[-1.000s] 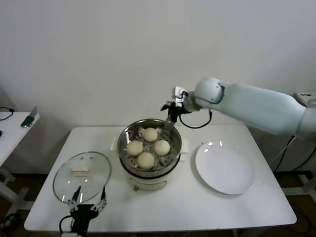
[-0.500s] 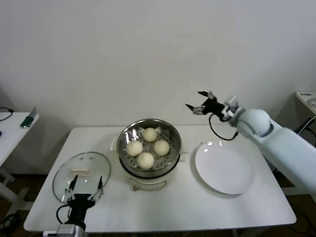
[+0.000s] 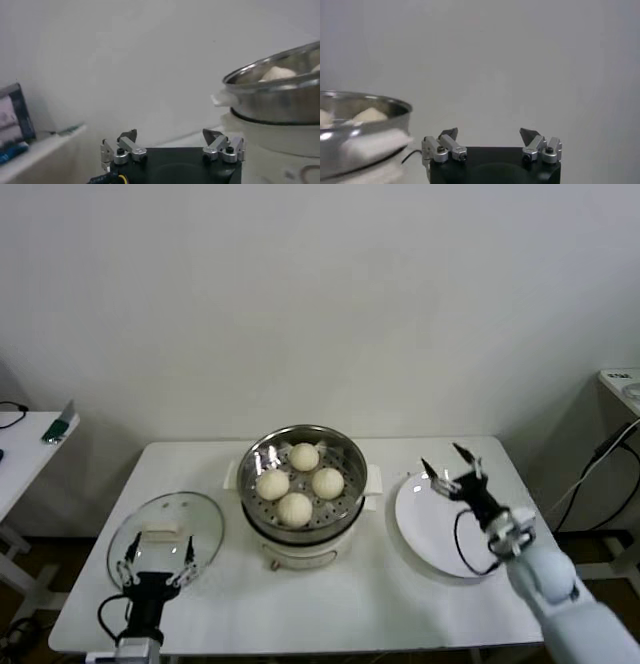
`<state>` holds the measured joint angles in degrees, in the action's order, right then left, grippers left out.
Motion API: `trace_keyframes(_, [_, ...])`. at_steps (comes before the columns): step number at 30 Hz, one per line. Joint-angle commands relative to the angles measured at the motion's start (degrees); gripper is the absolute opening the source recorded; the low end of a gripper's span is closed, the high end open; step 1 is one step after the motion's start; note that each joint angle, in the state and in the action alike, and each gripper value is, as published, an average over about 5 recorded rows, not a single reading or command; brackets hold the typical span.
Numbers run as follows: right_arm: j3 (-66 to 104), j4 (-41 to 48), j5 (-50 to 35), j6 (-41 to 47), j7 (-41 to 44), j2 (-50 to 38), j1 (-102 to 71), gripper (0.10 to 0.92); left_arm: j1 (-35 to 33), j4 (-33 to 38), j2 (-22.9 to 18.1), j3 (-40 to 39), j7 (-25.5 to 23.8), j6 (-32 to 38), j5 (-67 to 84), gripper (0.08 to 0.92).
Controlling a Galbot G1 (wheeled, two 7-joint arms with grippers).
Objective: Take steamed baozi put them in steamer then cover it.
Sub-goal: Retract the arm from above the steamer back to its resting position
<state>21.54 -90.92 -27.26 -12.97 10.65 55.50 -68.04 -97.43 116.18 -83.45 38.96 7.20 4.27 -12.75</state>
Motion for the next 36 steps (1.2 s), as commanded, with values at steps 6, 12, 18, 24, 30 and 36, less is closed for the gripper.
trace_keyframes(6, [10.0,1.2,5.1,-17.1,-2.2,14.5,-20.5,0.823,4.3,-13.6,6.7,1.7,14.5,2.5,-50.0,0.823])
trace_keyframes(12, [9.6,1.0,5.2,-17.4,-3.1,14.9,-21.3,0.823,10.1,-25.3,7.8,1.3,17.1,0.9,-62.6,0.823])
trace_keyframes(18, [10.2,0.5,5.2,-17.8,-3.4,15.5,-22.2,0.823,13.9,-31.6,8.8,1.2,18.1,0.9,-65.6,0.823])
trace_keyframes(24, [11.0,0.1,5.3,-18.3,-3.6,16.6,-23.3,0.823,17.1,-35.6,10.6,1.2,18.3,0.4,-65.5,0.823])
trace_keyframes(30, [11.8,-0.4,5.3,-18.5,-3.7,17.2,-24.5,0.823,20.4,-37.9,12.7,0.9,18.2,0.5,-65.0,0.823])
trace_keyframes(36, [12.4,-1.0,5.5,-19.2,-3.7,17.9,-25.5,0.823,24.0,-40.6,14.1,0.2,17.4,0.4,-64.9,0.823])
